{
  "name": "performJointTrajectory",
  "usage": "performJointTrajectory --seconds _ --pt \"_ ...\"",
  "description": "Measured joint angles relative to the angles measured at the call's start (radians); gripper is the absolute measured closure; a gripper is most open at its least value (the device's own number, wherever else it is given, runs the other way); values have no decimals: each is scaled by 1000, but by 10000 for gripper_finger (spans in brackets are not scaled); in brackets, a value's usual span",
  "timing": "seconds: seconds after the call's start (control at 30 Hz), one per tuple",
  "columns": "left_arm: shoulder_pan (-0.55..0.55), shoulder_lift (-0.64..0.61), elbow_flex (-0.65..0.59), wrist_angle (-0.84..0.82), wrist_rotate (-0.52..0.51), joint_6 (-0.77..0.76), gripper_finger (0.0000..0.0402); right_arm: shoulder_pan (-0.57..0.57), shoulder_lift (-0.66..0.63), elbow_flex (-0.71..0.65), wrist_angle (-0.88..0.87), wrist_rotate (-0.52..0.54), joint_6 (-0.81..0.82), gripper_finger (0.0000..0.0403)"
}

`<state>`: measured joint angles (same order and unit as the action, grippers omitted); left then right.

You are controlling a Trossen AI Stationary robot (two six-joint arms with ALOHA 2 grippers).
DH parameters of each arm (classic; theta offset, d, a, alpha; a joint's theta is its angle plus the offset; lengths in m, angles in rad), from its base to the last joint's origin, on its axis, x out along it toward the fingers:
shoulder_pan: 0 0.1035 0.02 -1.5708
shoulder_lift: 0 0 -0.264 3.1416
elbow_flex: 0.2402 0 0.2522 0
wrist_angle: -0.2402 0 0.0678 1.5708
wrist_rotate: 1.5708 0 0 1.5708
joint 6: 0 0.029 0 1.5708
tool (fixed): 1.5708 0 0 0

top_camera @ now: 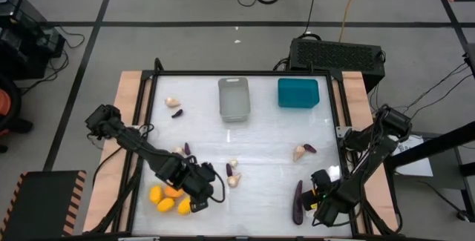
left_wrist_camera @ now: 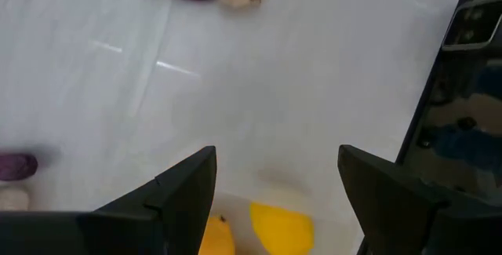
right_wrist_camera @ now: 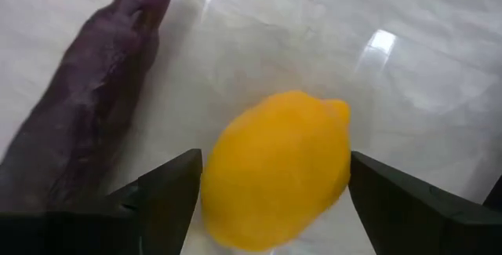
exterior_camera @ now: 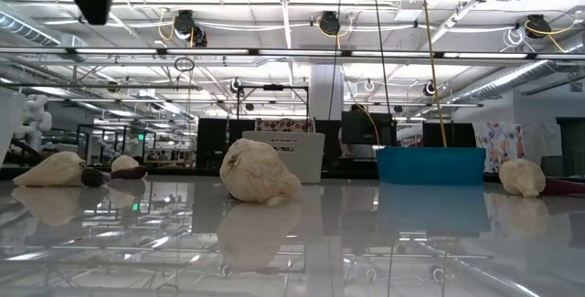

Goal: Sort produce into baskets
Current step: Put the lemon into the transparent bin

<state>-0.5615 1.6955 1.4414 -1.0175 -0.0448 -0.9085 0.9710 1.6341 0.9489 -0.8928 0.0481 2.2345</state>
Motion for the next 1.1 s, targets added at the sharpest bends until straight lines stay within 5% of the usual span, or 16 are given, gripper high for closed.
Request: performJointTrajectory --seconds 0.4,0.7,1.1 --pt "12 0 0 20 1 9 128 0 11 0 -17 -2 -49 182" --pt "12 0 0 25 -2 8 128 0 -53 0 -110 18 -73 178" --pt "25 0 0 84 -49 81 128 -9 -186 10 -97 277 -57 178"
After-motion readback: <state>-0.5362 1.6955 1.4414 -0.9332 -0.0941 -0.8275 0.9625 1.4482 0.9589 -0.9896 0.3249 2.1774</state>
